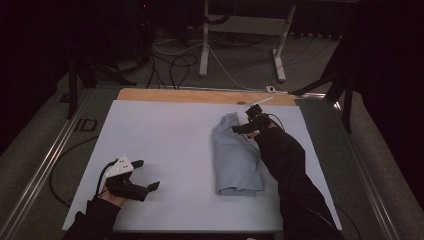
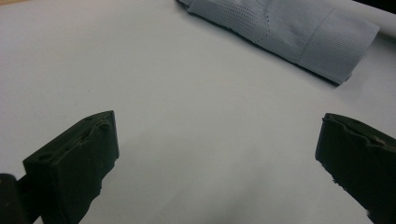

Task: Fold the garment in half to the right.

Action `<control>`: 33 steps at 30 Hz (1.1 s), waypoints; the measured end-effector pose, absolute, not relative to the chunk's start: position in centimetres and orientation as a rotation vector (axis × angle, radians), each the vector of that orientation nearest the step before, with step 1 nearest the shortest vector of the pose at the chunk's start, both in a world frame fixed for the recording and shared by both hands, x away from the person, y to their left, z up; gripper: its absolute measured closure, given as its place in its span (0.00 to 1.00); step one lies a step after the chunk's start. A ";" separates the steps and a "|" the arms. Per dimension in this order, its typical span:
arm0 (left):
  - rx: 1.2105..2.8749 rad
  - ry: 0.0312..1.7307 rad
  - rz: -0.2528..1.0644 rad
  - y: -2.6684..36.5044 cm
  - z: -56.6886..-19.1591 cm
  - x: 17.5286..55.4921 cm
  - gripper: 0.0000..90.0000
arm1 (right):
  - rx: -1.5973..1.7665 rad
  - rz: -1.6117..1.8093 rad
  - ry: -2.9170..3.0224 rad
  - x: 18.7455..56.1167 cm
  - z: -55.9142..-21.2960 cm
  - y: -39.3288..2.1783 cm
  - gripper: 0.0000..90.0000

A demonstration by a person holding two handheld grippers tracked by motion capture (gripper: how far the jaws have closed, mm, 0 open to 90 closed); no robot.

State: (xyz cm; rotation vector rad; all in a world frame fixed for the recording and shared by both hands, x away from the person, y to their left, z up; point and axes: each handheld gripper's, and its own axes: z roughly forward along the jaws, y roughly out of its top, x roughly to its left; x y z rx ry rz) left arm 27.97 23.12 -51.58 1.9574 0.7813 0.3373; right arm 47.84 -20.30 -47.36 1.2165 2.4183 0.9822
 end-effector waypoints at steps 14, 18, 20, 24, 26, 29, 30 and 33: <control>1.958 0.770 0.336 23.1 -51.5 28.0 0.00 | 1.145 1.018 2.410 40.4 -46.0 -21.5 0.22; 1.951 0.776 0.336 23.1 -51.4 28.0 0.00 | 1.130 1.054 2.412 37.5 -46.1 -22.0 0.26; 1.953 0.774 0.338 23.1 -51.4 28.0 0.00 | 1.135 1.069 2.414 36.2 -46.3 -22.4 0.29; 1.954 0.773 0.338 23.1 -51.4 28.0 0.00 | 1.139 1.070 2.420 33.5 -47.0 -23.2 0.34; 1.953 0.778 0.335 23.1 -51.4 28.1 0.00 | 1.138 1.051 2.429 32.4 -47.5 -23.6 0.38; 1.958 0.772 0.336 23.0 -51.4 28.0 0.00 | 1.162 1.029 2.439 30.9 -48.3 -24.2 0.42; 1.959 0.770 0.337 23.0 -51.4 28.0 0.00 | 1.172 1.030 2.448 30.5 -48.6 -24.3 0.43; 1.955 0.777 0.335 23.0 -51.5 28.1 0.00 | 1.185 0.981 2.465 29.5 -49.6 -24.6 0.44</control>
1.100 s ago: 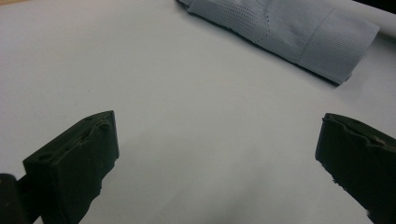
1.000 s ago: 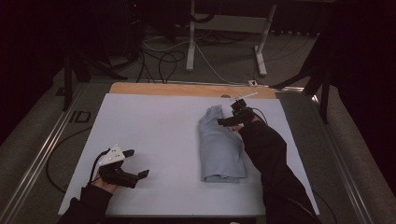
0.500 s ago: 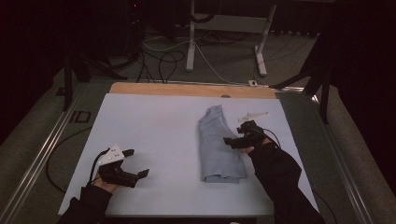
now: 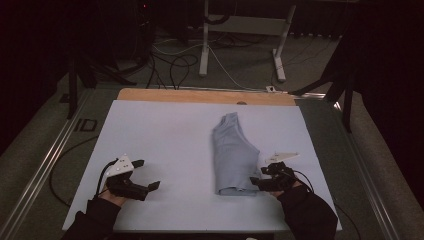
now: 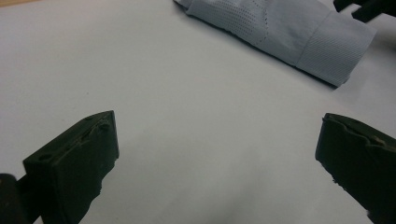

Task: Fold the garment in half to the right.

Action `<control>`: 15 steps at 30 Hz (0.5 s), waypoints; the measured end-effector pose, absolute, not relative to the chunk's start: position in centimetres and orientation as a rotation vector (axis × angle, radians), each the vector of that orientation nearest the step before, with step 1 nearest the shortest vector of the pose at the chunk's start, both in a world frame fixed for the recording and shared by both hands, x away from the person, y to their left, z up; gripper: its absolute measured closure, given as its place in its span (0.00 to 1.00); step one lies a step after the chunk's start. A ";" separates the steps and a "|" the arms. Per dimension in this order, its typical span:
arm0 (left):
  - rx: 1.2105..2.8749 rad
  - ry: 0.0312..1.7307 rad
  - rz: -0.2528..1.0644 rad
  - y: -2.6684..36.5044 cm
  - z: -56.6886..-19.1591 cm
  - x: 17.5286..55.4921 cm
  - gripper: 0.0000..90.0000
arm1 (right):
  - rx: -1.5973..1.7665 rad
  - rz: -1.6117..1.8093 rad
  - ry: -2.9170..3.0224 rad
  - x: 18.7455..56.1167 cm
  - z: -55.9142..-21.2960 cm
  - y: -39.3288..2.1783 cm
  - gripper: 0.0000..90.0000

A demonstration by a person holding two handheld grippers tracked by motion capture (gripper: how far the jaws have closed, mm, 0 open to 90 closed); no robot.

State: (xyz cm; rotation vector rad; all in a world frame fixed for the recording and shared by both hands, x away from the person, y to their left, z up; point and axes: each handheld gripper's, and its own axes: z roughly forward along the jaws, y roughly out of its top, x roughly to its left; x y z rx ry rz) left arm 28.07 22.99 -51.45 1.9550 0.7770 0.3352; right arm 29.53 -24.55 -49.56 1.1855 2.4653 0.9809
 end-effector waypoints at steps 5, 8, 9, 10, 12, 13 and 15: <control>1.961 0.775 0.331 22.9 -51.5 28.1 0.00 | 1.247 0.952 2.491 29.0 -51.3 -25.1 0.51; 1.962 0.773 0.331 22.9 -51.5 28.1 0.00 | 1.253 0.930 2.516 28.9 -51.7 -25.1 0.54; 1.959 0.776 0.332 22.9 -51.5 28.1 0.00 | 1.261 0.936 2.539 28.9 -51.9 -25.1 0.60; 1.956 0.777 0.332 23.0 -51.5 28.0 0.00 | 1.270 0.937 2.541 28.8 -51.9 -25.1 0.61; 1.959 0.774 0.332 23.0 -51.5 28.1 0.00 | 1.293 0.956 2.554 28.8 -51.9 -25.2 0.68; 1.960 0.775 0.331 23.0 -51.5 28.1 0.00 | 1.283 0.950 2.564 28.7 -51.9 -25.2 0.70; 1.959 0.777 0.331 23.0 -51.5 28.1 0.00 | 1.283 0.948 2.566 28.5 -51.8 -25.2 0.77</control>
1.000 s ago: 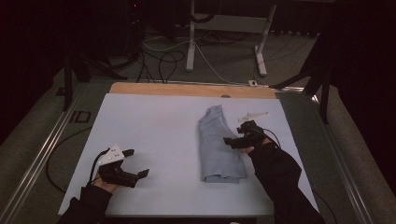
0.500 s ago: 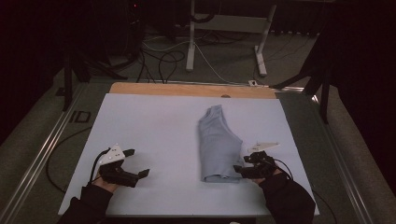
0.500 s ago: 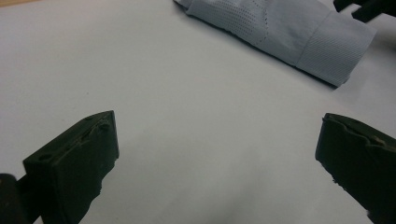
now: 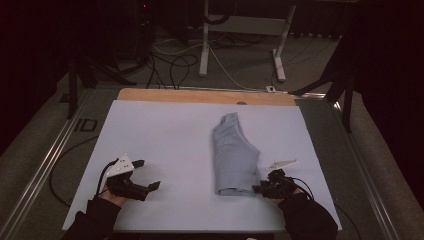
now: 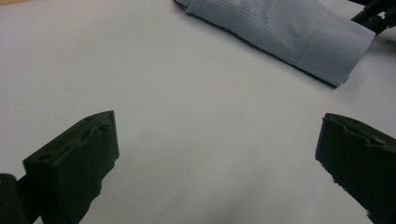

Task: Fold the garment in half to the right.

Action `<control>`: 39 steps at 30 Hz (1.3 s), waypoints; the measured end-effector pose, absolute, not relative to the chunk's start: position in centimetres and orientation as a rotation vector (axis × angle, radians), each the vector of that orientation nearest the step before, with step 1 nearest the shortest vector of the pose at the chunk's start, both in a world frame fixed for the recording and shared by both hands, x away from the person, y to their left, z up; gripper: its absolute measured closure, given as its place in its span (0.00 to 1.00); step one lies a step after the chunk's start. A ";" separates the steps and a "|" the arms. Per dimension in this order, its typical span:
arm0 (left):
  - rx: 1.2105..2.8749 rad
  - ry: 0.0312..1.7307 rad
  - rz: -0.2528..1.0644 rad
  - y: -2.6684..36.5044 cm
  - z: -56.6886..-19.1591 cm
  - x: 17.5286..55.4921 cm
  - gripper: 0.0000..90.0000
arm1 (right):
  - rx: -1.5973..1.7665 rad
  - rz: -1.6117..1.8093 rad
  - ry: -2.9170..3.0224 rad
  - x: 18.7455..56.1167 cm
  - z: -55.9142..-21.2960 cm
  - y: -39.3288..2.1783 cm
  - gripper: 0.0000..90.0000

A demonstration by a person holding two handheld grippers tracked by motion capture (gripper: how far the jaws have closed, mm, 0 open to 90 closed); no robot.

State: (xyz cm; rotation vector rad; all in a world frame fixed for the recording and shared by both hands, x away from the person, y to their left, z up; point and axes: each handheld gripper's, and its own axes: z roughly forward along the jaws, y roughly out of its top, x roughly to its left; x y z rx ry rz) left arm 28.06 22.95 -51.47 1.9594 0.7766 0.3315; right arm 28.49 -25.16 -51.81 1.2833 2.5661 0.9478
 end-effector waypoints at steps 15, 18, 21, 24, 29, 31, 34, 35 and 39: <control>1.971 0.772 0.335 22.8 -51.5 28.1 0.00 | 1.293 0.978 2.528 26.3 -50.7 -26.2 0.96; 1.972 0.769 0.338 22.8 -51.4 28.1 0.00 | 1.324 0.960 2.547 26.7 -51.4 -26.4 0.96; 1.965 0.773 0.336 22.9 -51.4 28.2 0.00 | 1.346 0.929 2.552 26.8 -51.8 -26.6 0.96; 1.967 0.772 0.335 23.0 -51.5 28.2 0.00 | 1.363 0.926 2.545 26.9 -52.1 -26.9 0.96; 1.970 0.768 0.339 22.9 -51.4 28.1 0.00 | 1.351 0.909 2.548 26.8 -52.0 -26.7 0.95; 1.968 0.770 0.337 22.9 -51.4 28.1 0.00 | 1.351 0.928 2.560 26.9 -52.0 -26.8 0.87; 1.965 0.770 0.341 22.9 -51.3 28.1 0.00 | 1.331 0.935 2.558 26.8 -51.6 -26.6 0.76; 1.966 0.770 0.342 22.9 -51.3 28.1 0.00 | 1.326 0.952 2.553 26.8 -51.3 -26.6 0.76; 1.961 0.772 0.343 23.0 -51.3 28.1 0.00 | 1.268 0.976 2.518 26.8 -49.3 -26.2 0.73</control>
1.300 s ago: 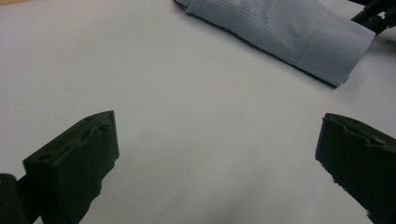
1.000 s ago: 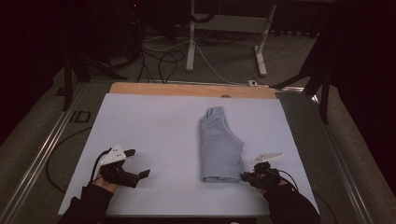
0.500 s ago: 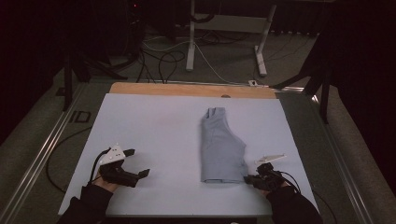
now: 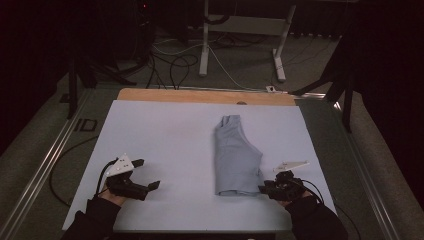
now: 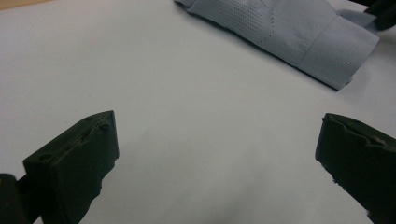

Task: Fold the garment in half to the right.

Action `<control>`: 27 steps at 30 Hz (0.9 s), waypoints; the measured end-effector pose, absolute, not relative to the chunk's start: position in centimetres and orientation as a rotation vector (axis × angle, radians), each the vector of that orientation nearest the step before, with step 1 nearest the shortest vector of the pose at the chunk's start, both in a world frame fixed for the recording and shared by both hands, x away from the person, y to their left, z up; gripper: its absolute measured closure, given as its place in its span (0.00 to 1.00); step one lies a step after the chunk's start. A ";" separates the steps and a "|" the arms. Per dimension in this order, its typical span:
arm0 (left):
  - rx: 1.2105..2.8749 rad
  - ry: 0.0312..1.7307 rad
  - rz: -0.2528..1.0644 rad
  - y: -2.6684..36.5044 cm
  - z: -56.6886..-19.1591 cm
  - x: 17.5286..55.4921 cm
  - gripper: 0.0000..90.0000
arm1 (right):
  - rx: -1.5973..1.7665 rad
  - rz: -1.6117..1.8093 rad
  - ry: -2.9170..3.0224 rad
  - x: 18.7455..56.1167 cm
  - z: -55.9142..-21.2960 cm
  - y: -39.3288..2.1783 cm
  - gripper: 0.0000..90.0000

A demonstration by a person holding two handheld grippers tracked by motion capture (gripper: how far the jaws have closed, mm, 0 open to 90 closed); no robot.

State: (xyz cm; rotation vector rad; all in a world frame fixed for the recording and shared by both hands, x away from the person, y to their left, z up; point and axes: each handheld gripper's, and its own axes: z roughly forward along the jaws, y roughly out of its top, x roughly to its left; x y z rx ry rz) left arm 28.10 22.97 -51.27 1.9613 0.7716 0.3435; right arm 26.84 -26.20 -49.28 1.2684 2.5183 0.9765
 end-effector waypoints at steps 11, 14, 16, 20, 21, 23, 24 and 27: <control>1.960 0.773 0.341 23.0 -51.3 28.2 0.00 | 0.969 1.129 2.525 28.6 -45.0 -21.3 0.83; 1.955 0.774 0.341 23.1 -51.3 28.1 0.00 | 0.928 1.154 2.550 29.6 -45.4 -19.5 1.00; 1.953 0.772 0.343 23.1 -51.3 28.1 0.00 | 0.917 1.156 2.568 30.0 -45.7 -18.9 1.00; 1.949 0.780 0.338 23.3 -51.3 28.2 0.00 | 0.866 1.076 2.623 31.1 -47.7 -17.0 1.00; 1.949 0.778 0.339 23.3 -51.3 28.2 0.00 | 0.873 1.075 2.639 31.2 -48.3 -17.0 1.00; 1.950 0.776 0.338 23.3 -51.3 28.2 0.00 | 0.873 1.049 2.671 31.4 -49.5 -16.8 1.00; 1.949 0.778 0.338 23.3 -51.3 28.2 0.00 | 0.877 1.045 2.692 31.4 -49.9 -16.8 1.00; 1.951 0.775 0.340 23.3 -51.3 28.1 0.00 | 0.869 1.005 2.742 31.1 -51.1 -16.7 1.00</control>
